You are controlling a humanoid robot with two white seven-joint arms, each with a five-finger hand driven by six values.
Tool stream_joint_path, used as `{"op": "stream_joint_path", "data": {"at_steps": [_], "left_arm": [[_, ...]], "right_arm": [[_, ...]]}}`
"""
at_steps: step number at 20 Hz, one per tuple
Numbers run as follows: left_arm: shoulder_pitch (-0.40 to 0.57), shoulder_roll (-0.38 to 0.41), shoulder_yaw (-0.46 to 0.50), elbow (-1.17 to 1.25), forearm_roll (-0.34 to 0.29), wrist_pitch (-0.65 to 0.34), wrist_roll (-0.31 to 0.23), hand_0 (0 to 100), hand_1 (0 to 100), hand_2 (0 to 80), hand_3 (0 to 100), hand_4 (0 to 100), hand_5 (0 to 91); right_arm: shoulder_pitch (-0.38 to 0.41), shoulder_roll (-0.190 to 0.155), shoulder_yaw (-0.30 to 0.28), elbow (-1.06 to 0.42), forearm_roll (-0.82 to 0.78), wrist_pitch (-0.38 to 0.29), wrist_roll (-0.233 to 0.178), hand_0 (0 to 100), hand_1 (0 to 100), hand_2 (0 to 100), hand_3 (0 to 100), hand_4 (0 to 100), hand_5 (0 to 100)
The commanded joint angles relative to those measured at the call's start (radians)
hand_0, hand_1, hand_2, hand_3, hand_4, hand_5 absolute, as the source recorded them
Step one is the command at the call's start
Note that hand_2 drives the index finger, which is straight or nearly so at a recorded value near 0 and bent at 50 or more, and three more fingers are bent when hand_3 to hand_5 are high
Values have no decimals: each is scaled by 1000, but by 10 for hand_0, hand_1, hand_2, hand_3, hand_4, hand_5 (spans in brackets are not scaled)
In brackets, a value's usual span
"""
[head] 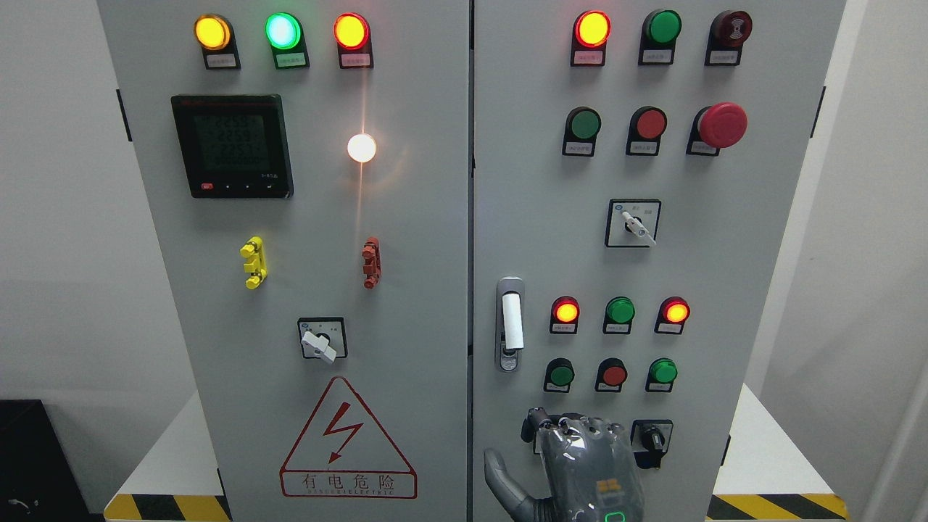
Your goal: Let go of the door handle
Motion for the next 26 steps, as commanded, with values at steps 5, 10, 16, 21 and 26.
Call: {"op": "stream_joint_path", "data": {"at_steps": [5,10,16,21,26], "left_arm": [[17,0,0,0,1,-1,0,120,556,0,0,0,0],[17,0,0,0,1,-1,0,120,556,0,0,0,0],[17,0,0,0,1,-1,0,120,556,0,0,0,0],[17,0,0,0,1,-1,0,120,556,0,0,0,0],[17,0,0,0,1,-1,0,120,556,0,0,0,0]], "right_arm": [[-54,3,-10,-35,0,8,66,352,129,791,1000,933,933],[-91,3,-9,-24,2,9,69,313,121,815,1000,946,938],[-150,3,-9,8,9,33,83,298,189,867,1000,969,960],[-191,1,-4,32,17,47,84,287,238,894,1000,975,977],[-199,3,-1,60,59,49,81,260,301,893,1000,974,975]]}}
